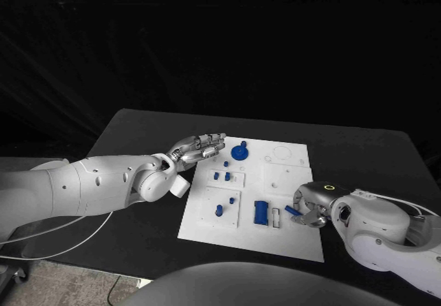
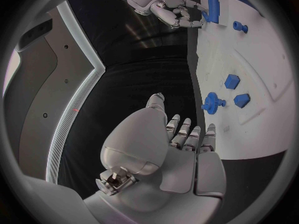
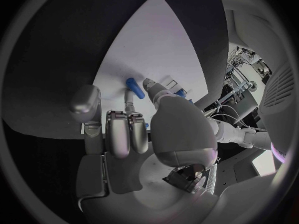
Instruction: Assemble the parts on the task board
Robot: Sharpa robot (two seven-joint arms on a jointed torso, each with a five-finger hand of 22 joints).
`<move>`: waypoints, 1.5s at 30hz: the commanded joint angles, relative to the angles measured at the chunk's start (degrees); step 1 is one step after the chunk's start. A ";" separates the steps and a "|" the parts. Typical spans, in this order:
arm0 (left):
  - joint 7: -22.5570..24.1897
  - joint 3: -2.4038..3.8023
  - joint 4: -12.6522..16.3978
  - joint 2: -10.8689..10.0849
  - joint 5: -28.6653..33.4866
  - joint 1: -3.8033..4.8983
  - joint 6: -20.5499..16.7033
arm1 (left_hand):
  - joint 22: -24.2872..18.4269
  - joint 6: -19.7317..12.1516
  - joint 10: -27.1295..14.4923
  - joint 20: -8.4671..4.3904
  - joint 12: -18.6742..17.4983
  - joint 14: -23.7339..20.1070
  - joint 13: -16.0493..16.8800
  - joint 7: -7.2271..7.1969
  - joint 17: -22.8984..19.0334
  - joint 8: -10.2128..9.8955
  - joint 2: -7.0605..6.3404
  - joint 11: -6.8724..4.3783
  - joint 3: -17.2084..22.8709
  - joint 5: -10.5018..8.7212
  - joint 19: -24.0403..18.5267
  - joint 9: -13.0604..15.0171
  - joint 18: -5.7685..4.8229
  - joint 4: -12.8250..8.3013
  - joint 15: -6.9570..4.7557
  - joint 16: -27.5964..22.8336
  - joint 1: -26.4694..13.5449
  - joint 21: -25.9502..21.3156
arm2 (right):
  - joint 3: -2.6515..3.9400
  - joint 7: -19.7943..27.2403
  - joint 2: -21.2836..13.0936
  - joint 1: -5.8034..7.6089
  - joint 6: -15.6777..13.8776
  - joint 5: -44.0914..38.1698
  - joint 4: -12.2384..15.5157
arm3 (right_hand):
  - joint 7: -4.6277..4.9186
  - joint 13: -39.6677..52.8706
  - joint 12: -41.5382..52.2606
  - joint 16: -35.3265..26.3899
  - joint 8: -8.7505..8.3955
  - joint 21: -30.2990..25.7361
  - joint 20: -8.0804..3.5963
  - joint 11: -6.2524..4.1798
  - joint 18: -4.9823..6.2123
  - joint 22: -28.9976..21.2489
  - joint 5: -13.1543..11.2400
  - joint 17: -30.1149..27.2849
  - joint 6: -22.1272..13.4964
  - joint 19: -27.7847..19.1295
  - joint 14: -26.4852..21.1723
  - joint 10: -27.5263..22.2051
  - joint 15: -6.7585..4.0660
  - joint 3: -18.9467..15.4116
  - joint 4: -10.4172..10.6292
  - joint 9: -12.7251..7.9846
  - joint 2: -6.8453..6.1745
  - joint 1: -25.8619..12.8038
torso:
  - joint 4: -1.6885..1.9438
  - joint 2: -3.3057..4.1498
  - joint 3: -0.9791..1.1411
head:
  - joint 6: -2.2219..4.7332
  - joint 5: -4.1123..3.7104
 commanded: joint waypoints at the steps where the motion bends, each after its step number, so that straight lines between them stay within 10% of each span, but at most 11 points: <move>1: 0.00 0.03 0.02 0.12 0.10 -0.05 1.43 | 0.05 0.09 0.16 0.30 0.17 0.04 0.07 0.42 0.07 0.39 0.06 0.37 0.30 0.21 0.22 0.11 0.66 0.04 0.47 0.25 0.69 0.27 | -0.01 0.27 0.35 -0.05 -0.05 -1.64 -0.31 | 0.26 15.08 -0.01 -0.13 -0.01 -0.44 -0.11 0.13 0.85 6.28 -1.17 2.75 -0.05 -0.12 3.66 5.91 -0.03 -0.54 1.47 -0.43 -0.08 -1.38 | -0.02 0.03 0.00 | 0.01 0.05; 9: -0.59 0.03 -0.11 0.26 0.10 -0.07 1.94 | 0.07 0.20 0.18 0.32 0.20 0.07 0.08 0.50 0.08 0.41 0.06 0.41 0.31 0.22 0.26 0.12 0.65 0.05 0.52 0.27 0.69 0.30 | -0.01 0.19 1.38 -0.05 0.52 -1.70 -1.18 | 0.03 15.08 -0.01 -0.06 0.75 -0.77 -0.18 -0.03 0.94 6.25 5.30 2.87 1.15 -0.19 3.68 5.91 -0.14 -0.19 3.19 -1.28 0.86 -1.83 | -0.04 -0.01 0.01 | 0.01 -0.08; 15: -0.82 0.03 -0.13 0.34 0.10 -0.14 2.29 | 0.09 0.35 0.21 0.36 0.22 0.14 0.08 0.63 0.09 0.45 0.09 0.48 0.35 0.22 0.31 0.14 0.64 0.05 0.61 0.31 0.69 0.33 | -0.01 0.36 2.27 -0.06 1.46 -1.73 -1.90 | -0.37 15.08 -0.01 0.12 1.79 -0.91 -0.51 -0.42 0.96 6.25 22.64 3.21 2.30 -0.25 3.73 5.91 -0.50 2.80 2.54 -1.57 0.18 -0.68 | -0.02 0.02 0.01 | 0.01 -0.15; 21: -0.91 0.03 -0.11 0.34 0.10 -0.17 2.38 | 0.11 0.44 0.23 0.39 0.23 0.19 0.08 0.71 0.11 0.47 0.10 0.54 0.39 0.23 0.34 0.15 0.62 0.04 0.67 0.34 0.72 0.35 | -0.01 0.48 3.01 -0.17 3.20 -1.93 -2.63 | -0.61 15.08 -0.01 0.20 3.14 -0.86 -0.61 -0.61 0.93 6.28 27.72 3.38 3.60 -0.25 3.75 5.91 -0.62 5.04 1.08 -1.06 -0.40 0.30 | 0.00 0.02 0.00 | 0.01 -0.02; 32: -1.07 0.03 -0.07 0.23 0.10 -0.18 2.43 | 0.18 0.57 0.27 0.42 0.31 0.27 0.09 0.80 0.13 0.50 0.13 0.61 0.45 0.27 0.43 0.16 0.61 0.00 0.73 0.39 0.78 0.42 | -0.01 1.29 2.65 -0.36 2.17 2.86 -3.21 | -0.87 15.08 -0.01 0.44 3.48 0.23 -0.39 -0.01 0.69 6.51 27.56 3.82 6.65 0.09 3.85 5.91 -0.21 6.86 0.40 -1.31 -0.39 -0.25 | -0.07 0.00 0.02 | 0.01 0.21; 45: -1.33 0.03 -0.13 0.30 0.10 -0.20 2.70 | 0.45 0.77 0.38 0.50 0.44 0.36 0.11 0.97 0.15 0.55 0.20 0.73 0.59 0.28 0.76 0.18 0.62 -0.04 0.82 0.45 0.88 0.65 | 0.00 1.24 1.65 -0.36 3.74 4.74 -3.11 | -0.35 15.08 -0.01 0.09 0.78 -0.32 -0.01 0.25 0.83 6.34 14.41 3.06 6.84 -0.07 3.68 5.91 0.06 6.66 -2.09 -2.93 -1.35 0.61 | -0.02 -0.01 0.01 | 0.01 0.01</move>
